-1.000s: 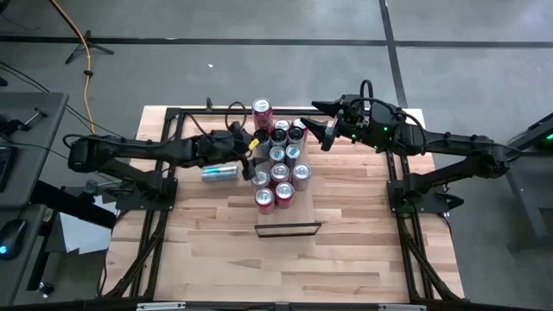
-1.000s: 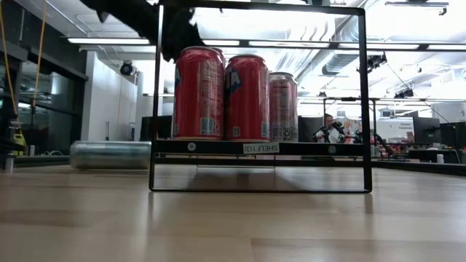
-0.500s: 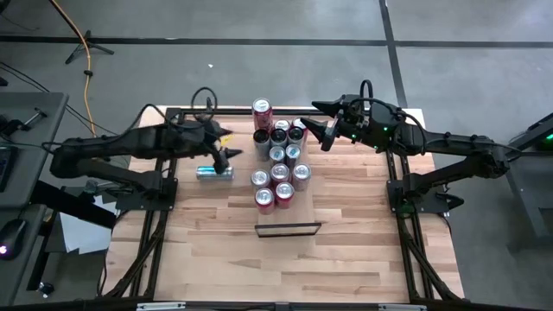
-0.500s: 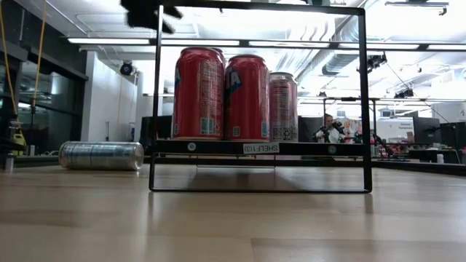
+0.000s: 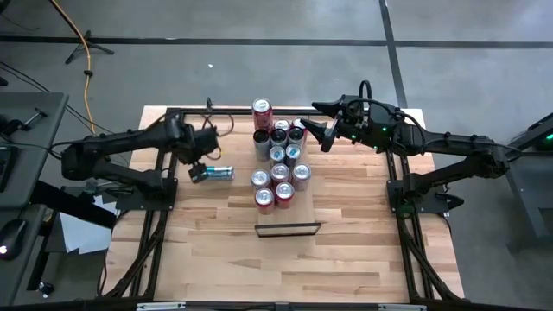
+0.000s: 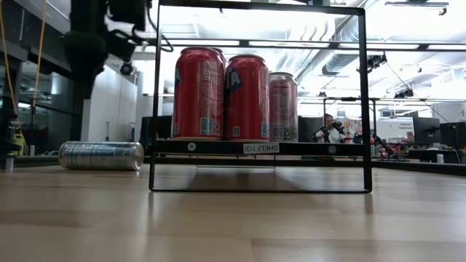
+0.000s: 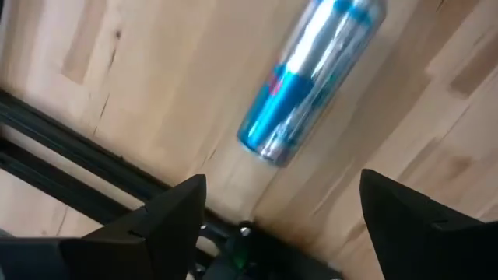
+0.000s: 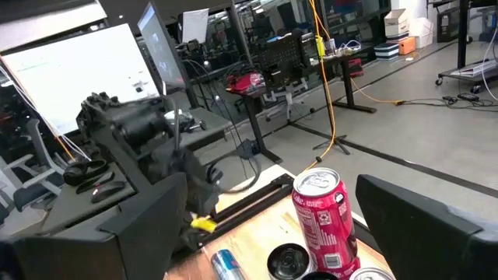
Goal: Place canned beverage on shelf
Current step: Put the blue soda can on the shelf aligned with the other blue soda can
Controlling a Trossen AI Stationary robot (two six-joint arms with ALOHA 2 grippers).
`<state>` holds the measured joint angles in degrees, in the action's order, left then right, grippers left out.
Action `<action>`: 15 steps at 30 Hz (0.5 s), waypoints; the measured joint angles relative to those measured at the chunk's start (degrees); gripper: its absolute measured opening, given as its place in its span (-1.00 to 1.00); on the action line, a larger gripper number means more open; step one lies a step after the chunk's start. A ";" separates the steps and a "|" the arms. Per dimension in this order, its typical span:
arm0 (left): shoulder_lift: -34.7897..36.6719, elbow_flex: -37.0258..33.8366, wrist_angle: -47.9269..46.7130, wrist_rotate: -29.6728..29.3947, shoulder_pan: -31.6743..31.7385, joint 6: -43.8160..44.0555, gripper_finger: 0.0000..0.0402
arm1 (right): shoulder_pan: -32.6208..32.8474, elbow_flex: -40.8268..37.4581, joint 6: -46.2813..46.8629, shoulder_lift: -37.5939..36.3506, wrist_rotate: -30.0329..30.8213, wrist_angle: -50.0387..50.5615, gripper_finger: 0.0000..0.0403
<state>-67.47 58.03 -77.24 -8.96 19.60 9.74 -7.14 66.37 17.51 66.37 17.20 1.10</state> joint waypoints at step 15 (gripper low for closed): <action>-1.31 -12.88 8.64 -7.69 -7.31 0.04 0.39 | 0.00 0.00 -0.21 0.00 0.12 0.02 0.79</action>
<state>-68.79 45.15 -68.60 -16.65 12.29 9.77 -7.14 66.37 17.30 66.37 17.32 1.13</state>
